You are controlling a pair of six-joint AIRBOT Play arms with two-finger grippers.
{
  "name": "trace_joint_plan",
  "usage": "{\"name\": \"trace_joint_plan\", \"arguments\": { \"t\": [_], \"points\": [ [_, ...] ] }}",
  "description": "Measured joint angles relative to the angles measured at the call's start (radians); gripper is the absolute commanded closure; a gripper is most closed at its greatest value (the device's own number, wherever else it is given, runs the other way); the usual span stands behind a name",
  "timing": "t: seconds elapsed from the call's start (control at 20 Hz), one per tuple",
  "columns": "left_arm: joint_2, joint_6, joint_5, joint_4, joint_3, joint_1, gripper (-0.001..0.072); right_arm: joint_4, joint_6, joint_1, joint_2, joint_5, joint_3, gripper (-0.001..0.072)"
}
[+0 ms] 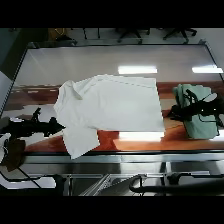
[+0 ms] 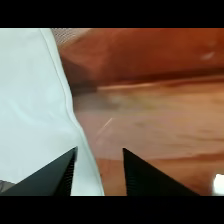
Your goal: Fold the shirts.
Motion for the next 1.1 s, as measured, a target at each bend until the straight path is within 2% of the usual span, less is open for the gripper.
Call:
{"name": "trace_joint_plan", "arguments": {
  "t": [0.25,0.3,0.4,0.5,0.55,0.6,0.9,1.1],
  "points": [
    [-0.01,0.027,-0.044,-0.045,0.091,-0.002,0.0694,0.023,-0.002,0.084,-0.06,0.029,-0.005,0.0217],
    [-0.011,0.029,-0.058,-0.055,0.103,-0.002,0.0694,0.029,-0.004,0.104,-0.074,0.04,-0.005,0.0244],
    [-0.012,0.031,-0.074,-0.059,0.116,-0.002,0.0694,0.038,-0.012,0.147,-0.098,0.076,-0.008,0.0487],
    [-0.01,0.034,-0.089,-0.063,0.124,-0.002,0.0694,0.043,-0.032,0.187,-0.108,0.106,-0.01,0.0489],
    [-0.003,0.034,-0.097,-0.064,0.126,-0.002,0.0695,0.049,-0.043,0.203,-0.106,0.119,-0.011,0.0615],
    [0.01,0.035,-0.104,-0.067,0.128,-0.002,0.0695,0.052,-0.052,0.213,-0.1,0.124,-0.012,0.069],
    [0.244,0.041,-0.192,-0.097,0.231,0.005,0.0695,0.146,-0.094,0.203,0.121,0.166,0.097,0.0692],
    [0.476,0.041,-0.251,-0.246,0.448,0.047,0.0695,0.204,-0.099,0.136,0.344,0.126,0.341,0.0692]
  ]
}}
